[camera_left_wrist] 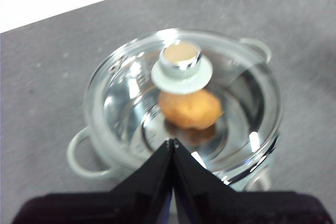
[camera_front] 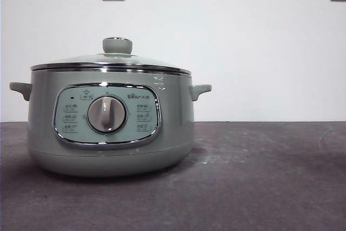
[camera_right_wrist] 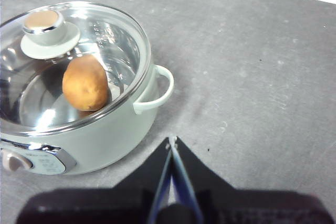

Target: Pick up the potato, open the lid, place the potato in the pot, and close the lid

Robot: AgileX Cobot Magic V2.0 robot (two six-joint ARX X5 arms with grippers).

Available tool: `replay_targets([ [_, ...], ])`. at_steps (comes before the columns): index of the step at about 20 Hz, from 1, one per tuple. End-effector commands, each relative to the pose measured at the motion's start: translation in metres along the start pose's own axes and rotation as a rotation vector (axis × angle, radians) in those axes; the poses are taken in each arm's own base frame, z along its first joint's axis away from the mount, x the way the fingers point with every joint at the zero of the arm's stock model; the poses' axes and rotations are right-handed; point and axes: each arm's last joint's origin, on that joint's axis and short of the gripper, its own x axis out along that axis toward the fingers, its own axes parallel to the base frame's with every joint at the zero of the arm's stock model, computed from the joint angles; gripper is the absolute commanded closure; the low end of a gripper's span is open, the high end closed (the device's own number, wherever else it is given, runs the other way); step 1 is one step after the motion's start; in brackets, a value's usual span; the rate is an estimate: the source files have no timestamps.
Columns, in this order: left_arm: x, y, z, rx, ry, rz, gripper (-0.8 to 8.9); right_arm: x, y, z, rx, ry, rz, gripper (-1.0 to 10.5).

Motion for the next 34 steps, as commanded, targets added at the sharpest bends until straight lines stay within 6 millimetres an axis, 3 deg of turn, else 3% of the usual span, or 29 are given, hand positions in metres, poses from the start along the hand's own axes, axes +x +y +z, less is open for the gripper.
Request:
replay_targets([
  [1, -0.004, 0.011, -0.009, 0.003, -0.029, 0.072, 8.17, 0.001, 0.0, -0.002, 0.009, 0.001, -0.002, 9.5],
  [3, -0.001, 0.022, -0.028, -0.057, -0.11, 0.114, 8.17, 0.0, 0.0, -0.002, 0.009, 0.0, -0.002, 9.5],
  [7, 0.012, 0.039, -0.089, -0.138, -0.286, 0.218, 8.17, 0.0, 0.0, -0.002, 0.009, 0.0, -0.002, 9.5],
  [10, 0.02, 0.044, -0.129, -0.166, -0.297, 0.282, 8.17, 0.0, 0.0, -0.002, 0.009, 0.0, -0.002, 9.5],
  [14, 0.03, 0.046, -0.161, -0.188, -0.285, 0.348, 8.17, 0.0, 0.0, -0.002, 0.009, 0.0, -0.002, 9.5],
  [20, 0.04, 0.044, -0.184, -0.197, -0.256, 0.354, 8.17, 0.0, 0.0, -0.002, 0.009, 0.0, -0.002, 9.5],
  [34, 0.041, 0.044, -0.184, -0.228, -0.265, 0.333, 8.16, 0.0, 0.0, -0.002, 0.002, 0.001, -0.003, 9.5],
])
